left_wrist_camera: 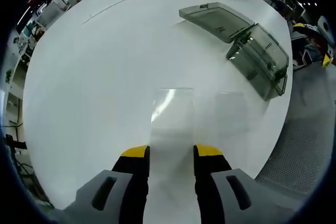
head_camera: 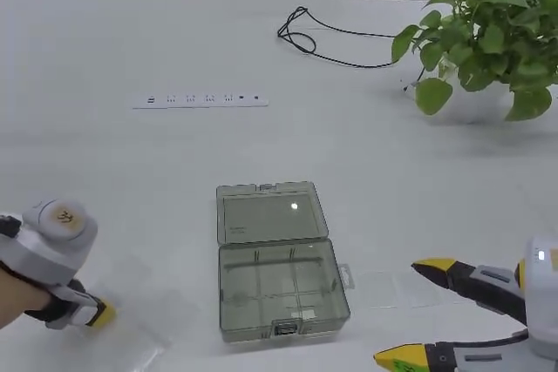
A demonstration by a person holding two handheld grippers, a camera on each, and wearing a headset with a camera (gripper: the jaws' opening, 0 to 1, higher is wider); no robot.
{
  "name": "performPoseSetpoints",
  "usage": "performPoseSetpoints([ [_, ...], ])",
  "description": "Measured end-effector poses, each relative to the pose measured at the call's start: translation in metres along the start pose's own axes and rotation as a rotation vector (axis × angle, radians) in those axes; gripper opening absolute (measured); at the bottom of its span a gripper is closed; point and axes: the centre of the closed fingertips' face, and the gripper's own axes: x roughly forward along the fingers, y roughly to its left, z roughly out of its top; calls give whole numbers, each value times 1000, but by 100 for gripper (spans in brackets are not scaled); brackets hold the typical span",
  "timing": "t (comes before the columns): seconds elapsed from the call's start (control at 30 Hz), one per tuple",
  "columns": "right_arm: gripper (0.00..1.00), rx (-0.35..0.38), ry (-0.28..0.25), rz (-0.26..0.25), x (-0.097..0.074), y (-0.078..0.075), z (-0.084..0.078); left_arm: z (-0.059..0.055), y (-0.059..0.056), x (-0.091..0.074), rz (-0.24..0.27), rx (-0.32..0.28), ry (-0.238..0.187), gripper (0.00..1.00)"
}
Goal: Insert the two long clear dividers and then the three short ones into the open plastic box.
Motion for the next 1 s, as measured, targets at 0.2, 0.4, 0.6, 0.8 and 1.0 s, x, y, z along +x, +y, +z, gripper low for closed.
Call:
performPoseSetpoints([
  [0.2,81,-4,3,5,1,1,0,0,-2,-1,-21,-21,-4,32],
  [0.4,81,-5,4,4,1,0,2,0,-3,-2,-35,-40,-12,31],
  [0.6,81,-9,6,9,2,1,2,0,-7,-3,-61,-77,-36,31],
  [0.8,81,-15,10,18,5,4,4,1,-10,-5,-85,-138,-82,31],
  [1.0,80,-25,14,35,10,8,9,9,-12,-17,-103,-201,-159,31],
])
